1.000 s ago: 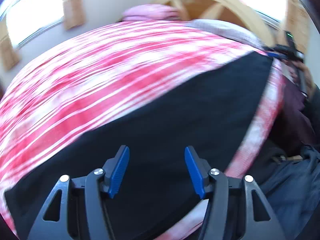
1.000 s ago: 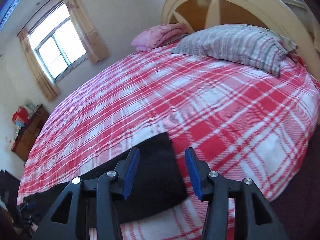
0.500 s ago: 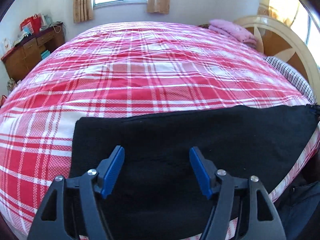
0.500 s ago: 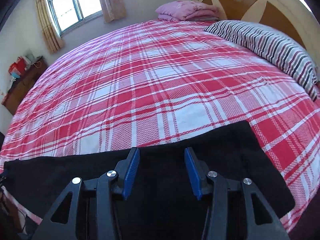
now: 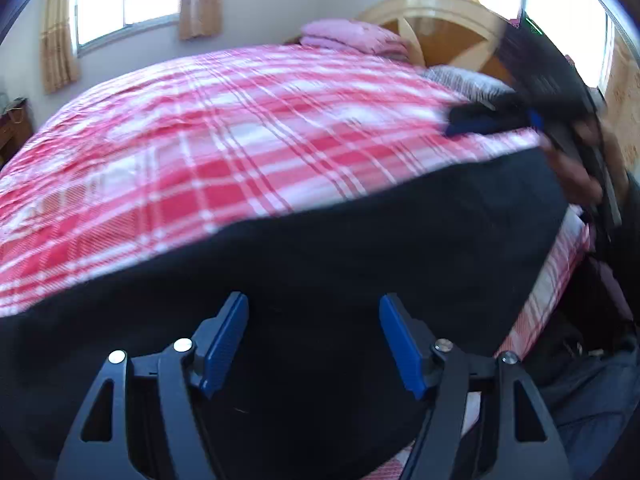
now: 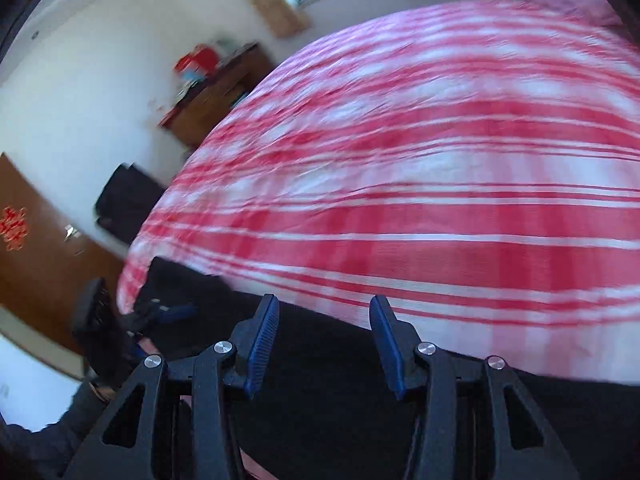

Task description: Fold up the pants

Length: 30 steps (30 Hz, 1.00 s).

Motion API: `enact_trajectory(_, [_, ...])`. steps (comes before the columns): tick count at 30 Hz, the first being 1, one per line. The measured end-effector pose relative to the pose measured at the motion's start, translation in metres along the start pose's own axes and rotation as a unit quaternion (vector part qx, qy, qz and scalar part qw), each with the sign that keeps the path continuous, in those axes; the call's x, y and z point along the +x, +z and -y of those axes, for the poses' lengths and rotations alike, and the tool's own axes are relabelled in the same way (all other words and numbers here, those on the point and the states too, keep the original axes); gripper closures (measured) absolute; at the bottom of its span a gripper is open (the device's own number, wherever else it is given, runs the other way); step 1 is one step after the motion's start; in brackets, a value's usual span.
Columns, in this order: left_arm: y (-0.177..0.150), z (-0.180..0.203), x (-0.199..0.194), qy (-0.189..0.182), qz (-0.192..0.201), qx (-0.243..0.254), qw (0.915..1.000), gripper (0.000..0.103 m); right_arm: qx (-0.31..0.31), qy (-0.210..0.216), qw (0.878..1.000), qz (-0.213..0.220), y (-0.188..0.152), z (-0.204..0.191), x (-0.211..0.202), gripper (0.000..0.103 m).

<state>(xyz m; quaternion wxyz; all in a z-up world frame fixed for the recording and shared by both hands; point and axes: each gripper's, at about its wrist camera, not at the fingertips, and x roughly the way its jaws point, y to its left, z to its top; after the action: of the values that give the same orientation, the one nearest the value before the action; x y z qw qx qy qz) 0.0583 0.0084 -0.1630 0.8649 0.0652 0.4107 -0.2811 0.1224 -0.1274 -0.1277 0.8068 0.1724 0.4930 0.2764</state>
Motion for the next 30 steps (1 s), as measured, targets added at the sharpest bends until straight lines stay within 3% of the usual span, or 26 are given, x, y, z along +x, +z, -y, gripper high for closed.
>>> enact_trajectory(3, [-0.014, 0.003, -0.004, -0.034, -0.001, -0.006, 0.9994, 0.016, 0.014, 0.040, 0.998, -0.039, 0.013, -0.016, 0.045, 0.054])
enact_trajectory(10, [-0.021, 0.000, -0.008, -0.069, 0.004, -0.021, 0.9974, 0.015, 0.045, 0.074, 0.988, -0.124, 0.025, -0.040, 0.108, 0.054])
enact_trajectory(15, [-0.026, 0.008, -0.008, -0.054, -0.001, 0.009, 0.9985, 0.015, 0.043, 0.089, 0.979, -0.180, 0.016, -0.053, 0.127, 0.054])
enact_trajectory(17, [-0.026, 0.012, -0.006, -0.044, -0.003, 0.023, 0.9988, 0.015, 0.056, 0.115, 0.970, -0.206, 0.014, -0.055, 0.136, 0.054])
enact_trajectory(24, [-0.028, 0.022, -0.002, -0.027, -0.005, 0.052, 0.9983, 0.010, 0.104, 0.176, 0.951, -0.231, 0.018, -0.054, 0.160, 0.054])
enact_trajectory(28, [-0.026, 0.020, -0.002, -0.036, -0.003, 0.042, 0.9984, 0.010, 0.118, 0.219, 0.936, -0.249, 0.013, -0.059, 0.167, 0.054])
enact_trajectory(30, [-0.027, 0.020, -0.003, -0.037, -0.002, 0.042, 0.9984, 0.010, 0.118, 0.223, 0.935, -0.248, 0.012, -0.062, 0.171, 0.054])
